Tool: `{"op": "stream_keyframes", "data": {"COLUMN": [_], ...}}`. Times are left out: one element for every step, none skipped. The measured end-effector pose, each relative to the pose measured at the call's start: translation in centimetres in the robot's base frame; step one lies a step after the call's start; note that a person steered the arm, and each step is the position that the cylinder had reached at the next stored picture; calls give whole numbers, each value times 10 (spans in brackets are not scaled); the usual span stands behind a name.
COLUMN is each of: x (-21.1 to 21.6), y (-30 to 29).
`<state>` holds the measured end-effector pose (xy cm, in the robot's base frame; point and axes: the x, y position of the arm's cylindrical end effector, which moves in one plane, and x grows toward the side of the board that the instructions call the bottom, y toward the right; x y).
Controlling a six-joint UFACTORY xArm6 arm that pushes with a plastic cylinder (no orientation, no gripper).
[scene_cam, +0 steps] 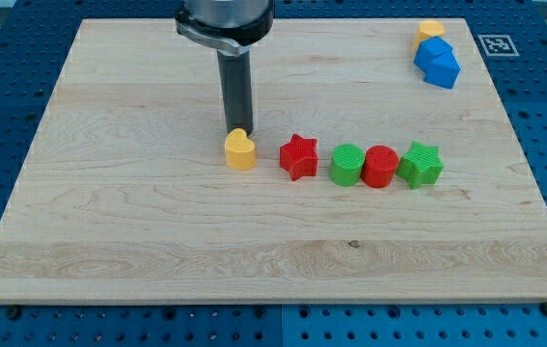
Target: Move the yellow hexagon diagonally to the red star
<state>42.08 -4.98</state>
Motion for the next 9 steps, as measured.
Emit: {"op": "stream_keyframes", "data": {"x": [8, 6, -26, -97, -165, -212, -227, -229, -229], "y": [-12, -23, -31, -6, 24, 51, 75, 117, 175]}}
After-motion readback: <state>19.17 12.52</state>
